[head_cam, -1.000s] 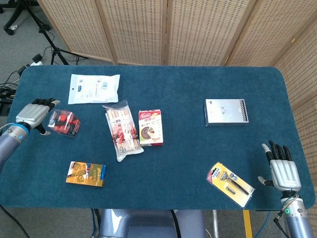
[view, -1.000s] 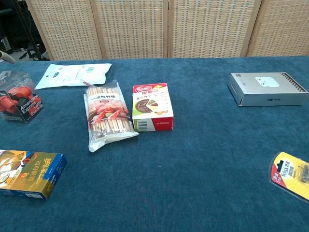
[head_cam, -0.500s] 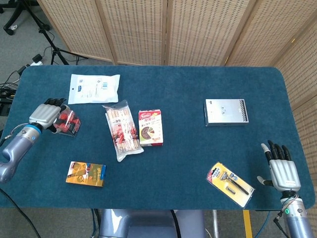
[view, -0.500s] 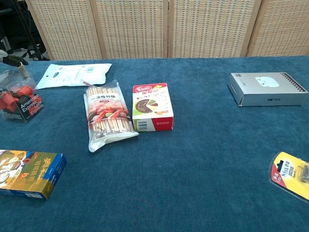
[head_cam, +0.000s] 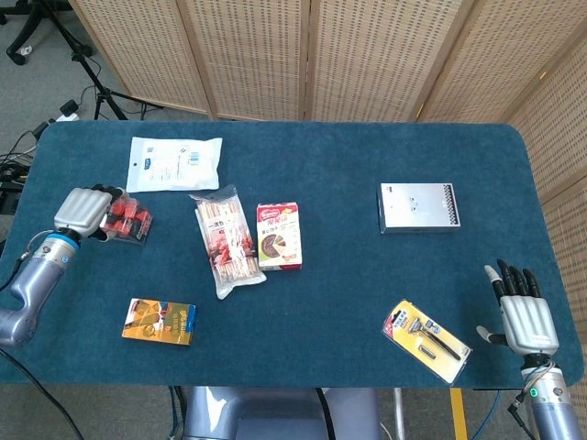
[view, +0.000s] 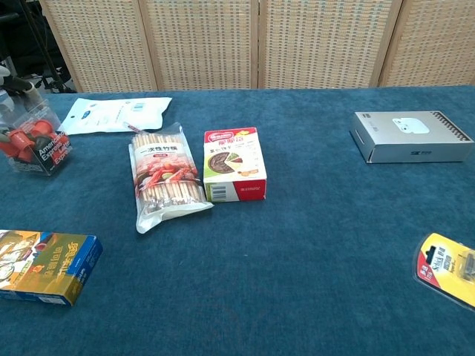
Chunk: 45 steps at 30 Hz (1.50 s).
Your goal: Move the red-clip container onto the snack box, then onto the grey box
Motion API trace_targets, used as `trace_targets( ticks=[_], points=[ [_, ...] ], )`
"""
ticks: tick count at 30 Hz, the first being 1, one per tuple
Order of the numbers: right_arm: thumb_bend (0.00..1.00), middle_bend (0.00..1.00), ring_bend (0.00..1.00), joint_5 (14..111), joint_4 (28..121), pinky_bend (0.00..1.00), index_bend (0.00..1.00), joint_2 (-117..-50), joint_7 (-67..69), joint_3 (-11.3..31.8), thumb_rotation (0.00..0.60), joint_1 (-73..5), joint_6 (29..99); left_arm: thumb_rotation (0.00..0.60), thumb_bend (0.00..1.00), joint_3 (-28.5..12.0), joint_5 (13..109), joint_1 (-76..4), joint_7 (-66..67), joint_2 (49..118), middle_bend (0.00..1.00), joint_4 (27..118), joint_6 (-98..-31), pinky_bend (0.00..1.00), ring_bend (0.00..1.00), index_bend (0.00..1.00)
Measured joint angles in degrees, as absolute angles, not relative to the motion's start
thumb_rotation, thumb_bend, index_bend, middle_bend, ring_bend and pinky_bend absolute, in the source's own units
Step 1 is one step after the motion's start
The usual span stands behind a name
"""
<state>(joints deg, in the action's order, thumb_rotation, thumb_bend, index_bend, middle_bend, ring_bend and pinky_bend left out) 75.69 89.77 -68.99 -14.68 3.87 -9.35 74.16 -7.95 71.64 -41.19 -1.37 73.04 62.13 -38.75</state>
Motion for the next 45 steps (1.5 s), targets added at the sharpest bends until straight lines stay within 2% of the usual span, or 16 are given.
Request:
trace_targets(
  ticks=[12, 19, 25, 36, 41, 45],
  points=[
    [0.16, 0.0, 0.0, 75.8, 90.2, 0.0, 0.02, -68.0, -12.4, 3.9, 0.6, -9.3, 74.0, 0.6, 0.52, -11.3, 69.9, -43.6, 2.9, 69.0, 0.42, 74.4, -41.2, 0.4, 0.4, 0.78],
    [0.16, 0.0, 0.0, 76.4, 90.3, 0.0, 0.02, -67.4, -10.7, 3.8, 0.6, -9.2, 74.0, 0.6, 0.52, -13.7, 64.0, -47.2, 10.6, 69.0, 0.42, 83.0, -41.9, 0.4, 0.4, 0.78],
    [0.16, 0.0, 0.0, 76.8, 90.1, 0.0, 0.02, -67.0, -8.9, 3.6, 0.6, -9.4, 73.2, 0.6, 0.5, -16.0, 56.0, -52.0, 20.6, 73.1, 0.42, 86.7, -44.9, 0.4, 0.4, 0.78],
    [0.16, 0.0, 0.0, 76.9, 89.5, 0.0, 0.02, -66.1, -5.5, 3.7, 0.6, -9.3, 72.9, 0.6, 0.49, -19.0, 32.8, -63.0, 34.6, 81.4, 0.42, 89.5, -49.7, 0.4, 0.4, 0.78],
    [0.16, 0.0, 0.0, 77.2, 89.2, 0.0, 0.02, -65.6, -3.5, 3.9, 0.6, -9.1, 73.2, 0.6, 0.48, -19.3, 24.8, -68.6, 38.5, 85.2, 0.42, 88.9, -50.3, 0.4, 0.39, 0.78],
    [0.16, 0.0, 0.0, 77.7, 88.7, 0.0, 0.02, -65.5, -2.1, 4.0, 0.6, -9.1, 73.6, 0.6, 0.47, -18.2, 22.6, -71.7, 40.9, 87.7, 0.41, 87.5, -50.2, 0.4, 0.39, 0.77]
  ],
)
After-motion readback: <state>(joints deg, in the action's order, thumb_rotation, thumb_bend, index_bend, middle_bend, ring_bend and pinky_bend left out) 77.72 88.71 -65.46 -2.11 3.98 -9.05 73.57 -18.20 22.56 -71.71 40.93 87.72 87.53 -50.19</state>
